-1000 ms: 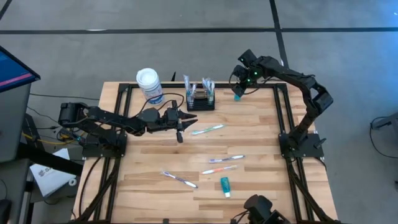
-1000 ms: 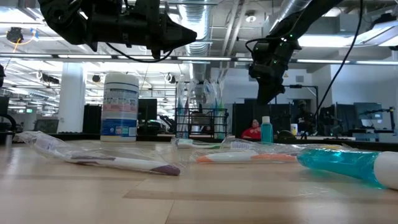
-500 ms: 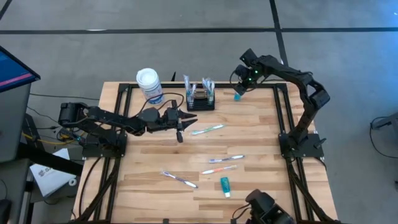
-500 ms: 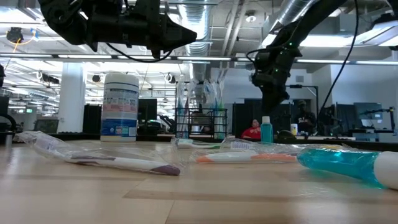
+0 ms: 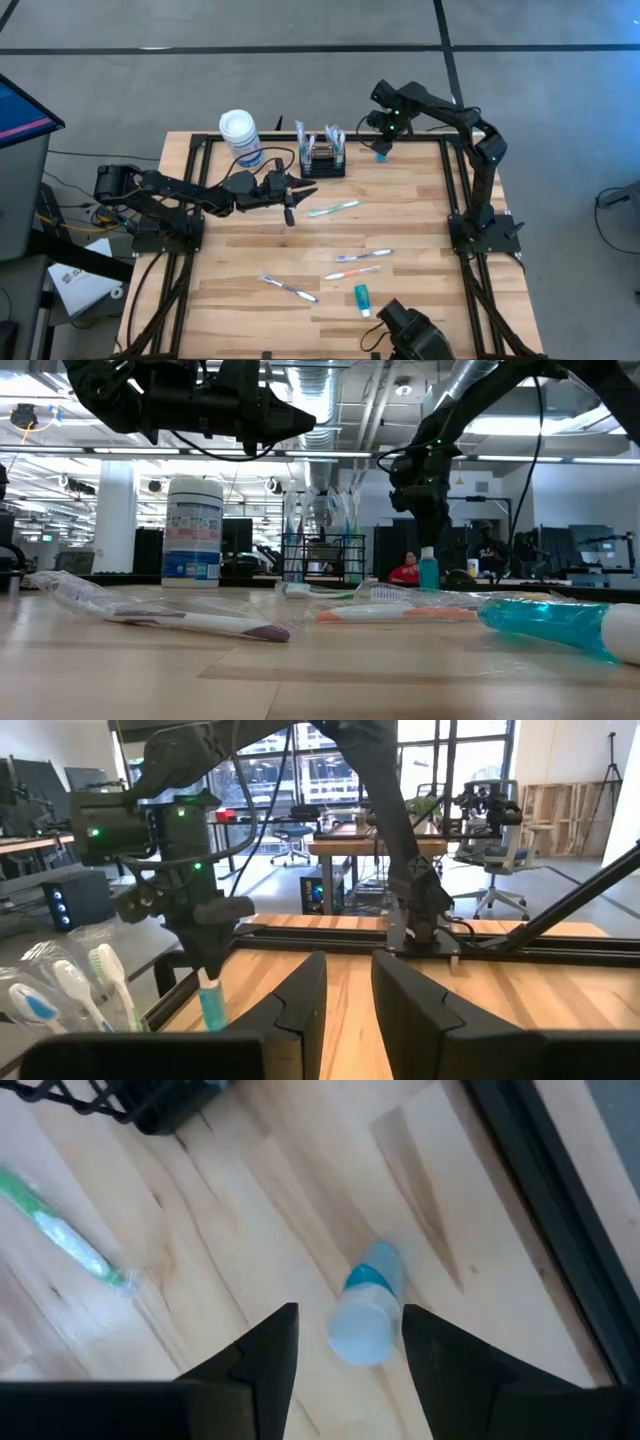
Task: Pick & Place toothbrushing station
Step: Put the top blue mouthwash into the black wire organizer
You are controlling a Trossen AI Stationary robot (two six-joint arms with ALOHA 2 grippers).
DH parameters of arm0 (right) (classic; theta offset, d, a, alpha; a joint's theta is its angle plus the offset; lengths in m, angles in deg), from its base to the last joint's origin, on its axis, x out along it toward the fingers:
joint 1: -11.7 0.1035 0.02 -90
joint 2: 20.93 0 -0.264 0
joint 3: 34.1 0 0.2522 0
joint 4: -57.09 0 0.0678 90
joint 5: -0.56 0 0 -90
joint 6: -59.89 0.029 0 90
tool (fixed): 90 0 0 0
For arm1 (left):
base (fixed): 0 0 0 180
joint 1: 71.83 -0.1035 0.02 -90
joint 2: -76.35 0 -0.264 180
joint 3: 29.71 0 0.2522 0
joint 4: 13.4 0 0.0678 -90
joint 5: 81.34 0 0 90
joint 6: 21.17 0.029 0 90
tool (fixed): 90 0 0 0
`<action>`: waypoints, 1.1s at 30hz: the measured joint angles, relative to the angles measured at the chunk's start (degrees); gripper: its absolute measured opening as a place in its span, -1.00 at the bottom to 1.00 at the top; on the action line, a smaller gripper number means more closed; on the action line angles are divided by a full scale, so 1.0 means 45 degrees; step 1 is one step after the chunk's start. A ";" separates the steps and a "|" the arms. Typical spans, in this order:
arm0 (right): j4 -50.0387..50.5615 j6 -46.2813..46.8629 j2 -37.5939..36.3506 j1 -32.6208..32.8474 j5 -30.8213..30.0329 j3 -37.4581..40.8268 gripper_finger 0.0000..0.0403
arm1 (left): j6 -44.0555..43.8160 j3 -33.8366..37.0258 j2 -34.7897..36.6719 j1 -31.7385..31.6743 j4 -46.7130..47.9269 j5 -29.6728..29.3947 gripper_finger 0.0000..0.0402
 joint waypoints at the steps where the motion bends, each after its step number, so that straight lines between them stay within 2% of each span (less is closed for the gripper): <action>1: -0.0033 -0.0049 0.0060 0.0063 -0.0013 -0.0006 -0.15 | 0.0034 0.0000 0.0000 0.0000 0.0002 0.0000 -0.62; 8: -0.0296 -0.0297 0.0086 0.0269 -0.1022 0.0018 -0.17 | 0.0529 0.0000 0.0000 0.0000 0.0035 0.0005 -0.62; 33: -0.0612 -0.0940 0.0081 0.0256 -0.1044 0.0270 -0.19 | 0.0529 0.0000 0.0000 0.0000 0.0109 0.0010 -0.62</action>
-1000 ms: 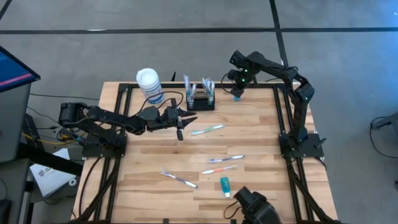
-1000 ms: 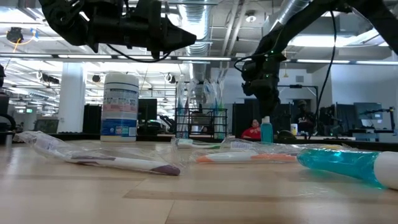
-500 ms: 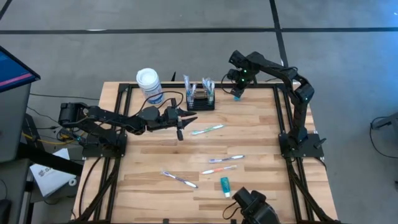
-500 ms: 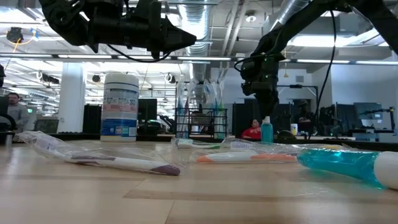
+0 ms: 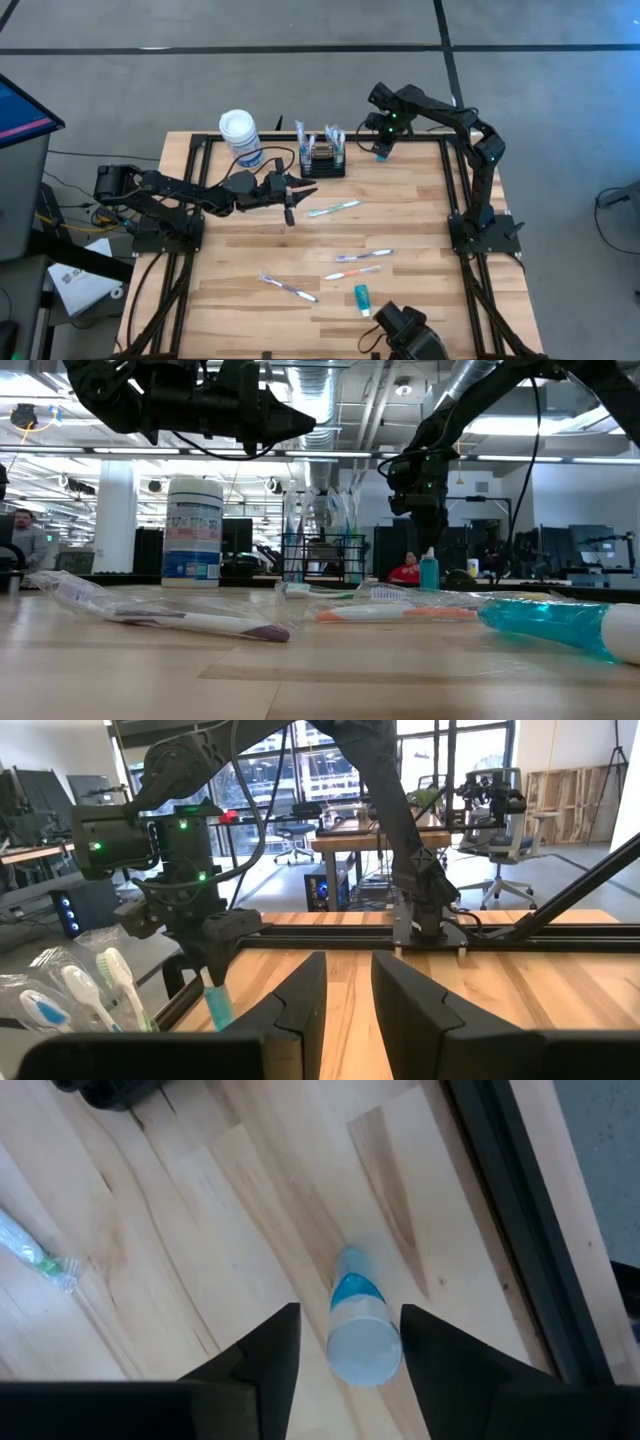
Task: Pick & Place toothbrushing station
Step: Put the top blue mouthwash into the black wire organizer
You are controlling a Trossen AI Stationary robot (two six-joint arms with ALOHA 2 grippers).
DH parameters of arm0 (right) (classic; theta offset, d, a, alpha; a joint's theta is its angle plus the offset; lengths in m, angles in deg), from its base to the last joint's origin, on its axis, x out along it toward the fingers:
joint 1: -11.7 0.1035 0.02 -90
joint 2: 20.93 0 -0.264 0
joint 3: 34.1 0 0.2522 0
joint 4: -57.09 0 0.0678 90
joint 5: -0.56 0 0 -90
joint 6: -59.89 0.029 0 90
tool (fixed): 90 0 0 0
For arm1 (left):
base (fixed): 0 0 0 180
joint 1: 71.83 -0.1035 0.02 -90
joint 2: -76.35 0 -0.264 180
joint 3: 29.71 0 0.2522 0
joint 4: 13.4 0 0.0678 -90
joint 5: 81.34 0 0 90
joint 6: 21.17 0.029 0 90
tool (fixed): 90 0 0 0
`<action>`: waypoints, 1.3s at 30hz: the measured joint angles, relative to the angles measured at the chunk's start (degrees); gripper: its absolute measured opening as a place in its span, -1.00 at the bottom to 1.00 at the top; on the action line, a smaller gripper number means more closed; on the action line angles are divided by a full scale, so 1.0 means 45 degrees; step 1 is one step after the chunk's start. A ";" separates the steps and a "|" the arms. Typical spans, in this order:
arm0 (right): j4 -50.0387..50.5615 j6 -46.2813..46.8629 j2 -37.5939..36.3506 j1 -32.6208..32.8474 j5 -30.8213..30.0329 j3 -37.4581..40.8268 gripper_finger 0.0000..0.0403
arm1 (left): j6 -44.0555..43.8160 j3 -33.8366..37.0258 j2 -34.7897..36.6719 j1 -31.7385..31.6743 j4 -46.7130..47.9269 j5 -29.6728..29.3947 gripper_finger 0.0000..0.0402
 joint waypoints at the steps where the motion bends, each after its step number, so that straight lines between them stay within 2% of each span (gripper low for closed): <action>1: 0.0005 -0.0023 0.0000 0.0017 -0.0005 0.0000 -0.19 | -0.0005 0.0000 0.0000 0.0000 0.0000 0.0000 -0.62; 8: -0.0025 -0.0023 0.0105 0.0018 -0.0003 -0.0005 -0.20 | -0.0005 0.0000 0.0000 0.0000 0.0005 0.0000 -0.62; 18: -0.0075 -0.0367 0.1472 0.0022 -0.0285 0.0005 -0.22 | -0.0005 0.0000 0.0000 0.0000 0.0063 0.0000 -0.62; 39: 0.0152 -0.0882 0.1428 0.0091 -0.0296 0.0000 -0.42 | -0.0005 0.0000 0.0000 0.0000 0.0092 -0.0001 -0.62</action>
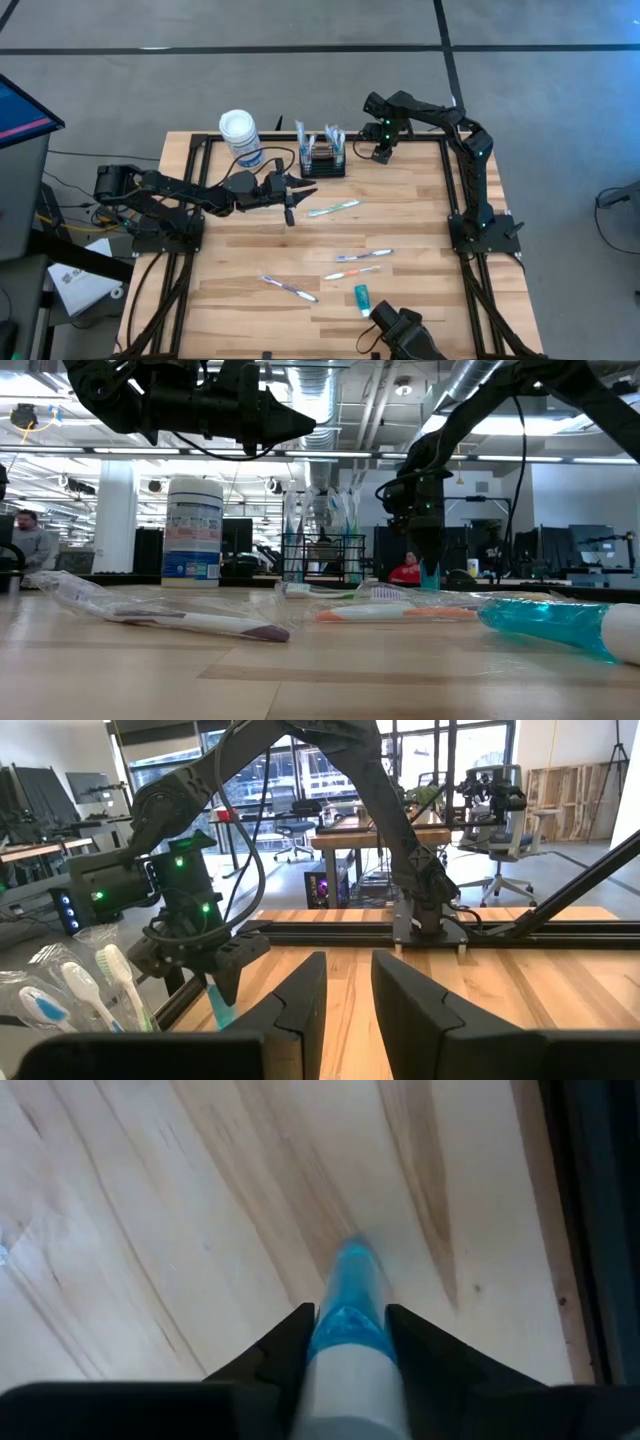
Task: Pick & Place toothbrushing station
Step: Put the top blue mouthwash into the black wire organizer
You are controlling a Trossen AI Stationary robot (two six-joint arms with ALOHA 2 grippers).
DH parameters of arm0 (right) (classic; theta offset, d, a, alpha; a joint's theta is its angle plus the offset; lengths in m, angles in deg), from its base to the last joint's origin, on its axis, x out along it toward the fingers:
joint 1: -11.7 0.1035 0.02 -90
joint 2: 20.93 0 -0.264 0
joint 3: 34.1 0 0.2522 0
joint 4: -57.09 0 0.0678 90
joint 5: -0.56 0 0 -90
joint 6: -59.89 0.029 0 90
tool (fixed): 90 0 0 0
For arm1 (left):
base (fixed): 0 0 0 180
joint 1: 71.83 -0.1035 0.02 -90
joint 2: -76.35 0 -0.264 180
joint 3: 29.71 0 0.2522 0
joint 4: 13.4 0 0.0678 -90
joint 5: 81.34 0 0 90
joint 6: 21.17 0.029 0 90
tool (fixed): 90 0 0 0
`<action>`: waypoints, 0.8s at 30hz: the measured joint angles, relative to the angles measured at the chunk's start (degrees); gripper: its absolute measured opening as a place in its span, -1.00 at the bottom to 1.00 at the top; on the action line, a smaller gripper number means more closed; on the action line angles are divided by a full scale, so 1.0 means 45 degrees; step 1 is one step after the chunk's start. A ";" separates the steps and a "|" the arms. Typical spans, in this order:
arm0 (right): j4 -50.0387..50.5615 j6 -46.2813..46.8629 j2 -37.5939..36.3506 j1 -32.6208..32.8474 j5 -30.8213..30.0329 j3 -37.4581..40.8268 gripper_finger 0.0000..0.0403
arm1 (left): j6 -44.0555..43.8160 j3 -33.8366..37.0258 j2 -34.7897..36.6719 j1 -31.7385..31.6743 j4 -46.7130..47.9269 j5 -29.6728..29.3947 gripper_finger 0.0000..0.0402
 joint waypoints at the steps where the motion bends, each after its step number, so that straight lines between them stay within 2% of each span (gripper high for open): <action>1: 0.0019 -0.0001 0.0000 0.0018 -0.0003 0.0000 -0.43 | 0.0000 0.0000 0.0000 0.0000 0.0000 0.0001 -0.62; 9: 0.0011 -0.0148 0.0000 0.0113 -0.0046 -0.0004 -0.65 | 0.0000 0.0000 0.0000 0.0000 0.0000 0.0001 -0.62; 18: 0.0351 -0.0146 -0.0034 0.0240 -0.0005 -0.0096 -0.65 | 0.0000 0.0000 0.0000 0.0000 0.0000 0.0001 -0.62; 24: 0.1603 0.0096 -0.0083 0.0706 -0.0040 -0.1323 -0.65 | 0.0000 0.0000 0.0000 -0.0001 0.0001 -0.0003 -0.62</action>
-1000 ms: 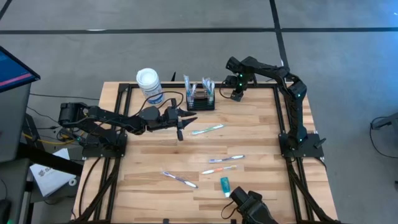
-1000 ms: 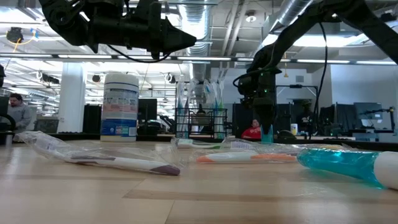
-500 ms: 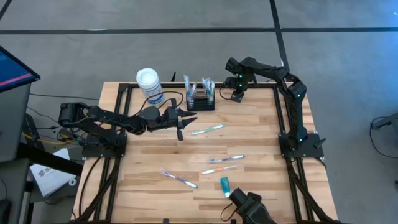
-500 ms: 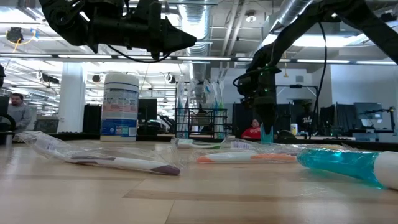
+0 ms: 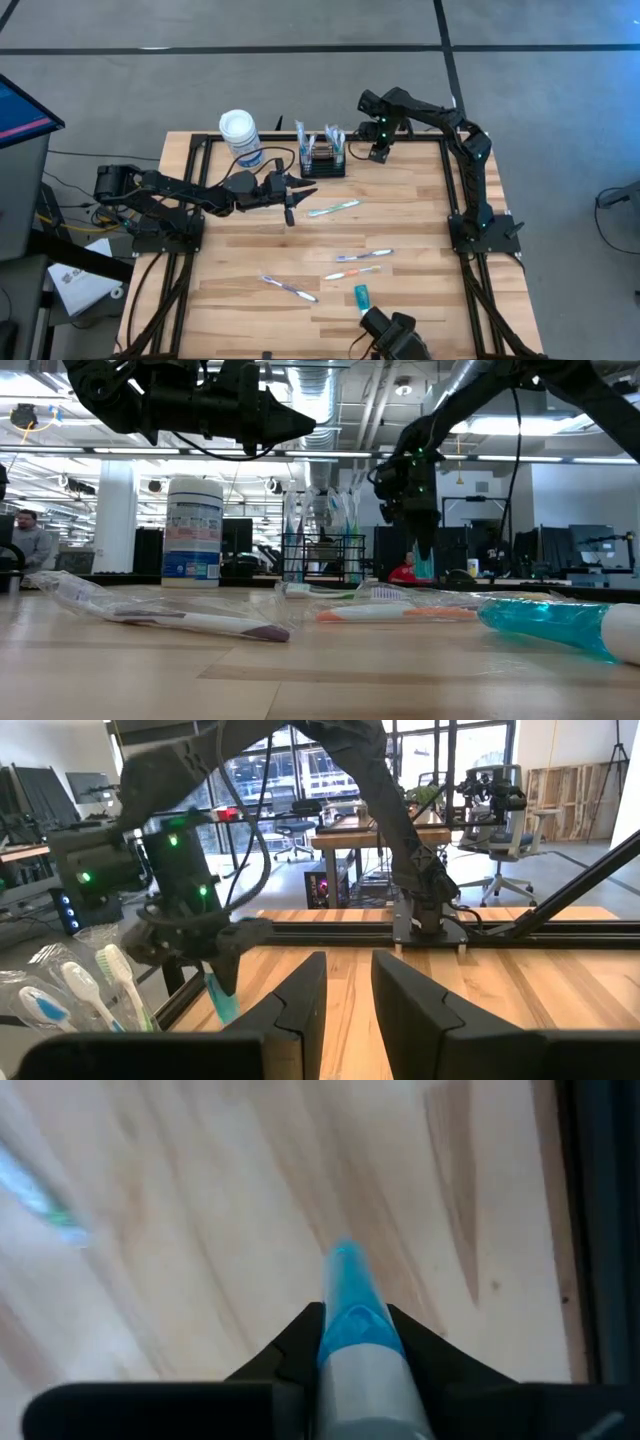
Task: Pick & Place toothbrushing station
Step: Put the top blue mouthwash into the black wire organizer
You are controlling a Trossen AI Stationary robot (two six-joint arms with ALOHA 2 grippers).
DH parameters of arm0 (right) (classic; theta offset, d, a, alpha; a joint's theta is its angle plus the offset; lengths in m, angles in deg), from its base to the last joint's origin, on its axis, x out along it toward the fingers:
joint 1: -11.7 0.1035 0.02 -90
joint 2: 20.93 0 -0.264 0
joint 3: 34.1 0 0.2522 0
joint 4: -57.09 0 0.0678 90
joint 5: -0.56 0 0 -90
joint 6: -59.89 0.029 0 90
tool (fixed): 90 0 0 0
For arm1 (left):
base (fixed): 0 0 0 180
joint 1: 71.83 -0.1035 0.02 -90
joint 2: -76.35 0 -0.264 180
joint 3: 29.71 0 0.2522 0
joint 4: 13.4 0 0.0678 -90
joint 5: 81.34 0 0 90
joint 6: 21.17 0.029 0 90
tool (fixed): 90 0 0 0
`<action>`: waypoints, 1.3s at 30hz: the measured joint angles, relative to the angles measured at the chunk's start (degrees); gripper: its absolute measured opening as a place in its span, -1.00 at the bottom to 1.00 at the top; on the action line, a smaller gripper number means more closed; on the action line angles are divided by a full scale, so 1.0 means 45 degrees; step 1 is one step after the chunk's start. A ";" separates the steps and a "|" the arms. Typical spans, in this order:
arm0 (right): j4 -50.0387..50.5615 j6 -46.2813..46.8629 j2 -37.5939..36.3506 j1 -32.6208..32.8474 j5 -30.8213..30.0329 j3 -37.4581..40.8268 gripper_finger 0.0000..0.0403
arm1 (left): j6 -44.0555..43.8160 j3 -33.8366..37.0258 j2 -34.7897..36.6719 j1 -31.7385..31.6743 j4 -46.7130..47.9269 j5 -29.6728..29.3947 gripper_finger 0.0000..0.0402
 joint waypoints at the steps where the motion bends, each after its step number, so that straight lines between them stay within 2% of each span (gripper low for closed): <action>1: 0.0166 0.0001 0.0000 0.0114 0.0001 -0.0250 -0.65 | 0.0000 0.0000 0.0000 0.0001 0.0003 0.0000 -0.62; 20: 0.4011 0.1021 -0.0019 0.2609 -0.0004 -0.5439 -0.65 | 0.0000 0.0000 0.0000 0.0001 0.0259 0.0000 -0.62; 30: 0.4130 0.1190 -0.0019 0.3902 -0.0301 -0.6377 -0.65 | -0.0026 0.0000 0.0000 0.0001 0.0316 0.0000 -0.62; 39: 0.3076 0.1243 0.0027 0.4244 -0.0329 -0.6400 -0.65 | -0.0102 0.0000 0.0000 0.0001 0.0473 0.0005 -0.62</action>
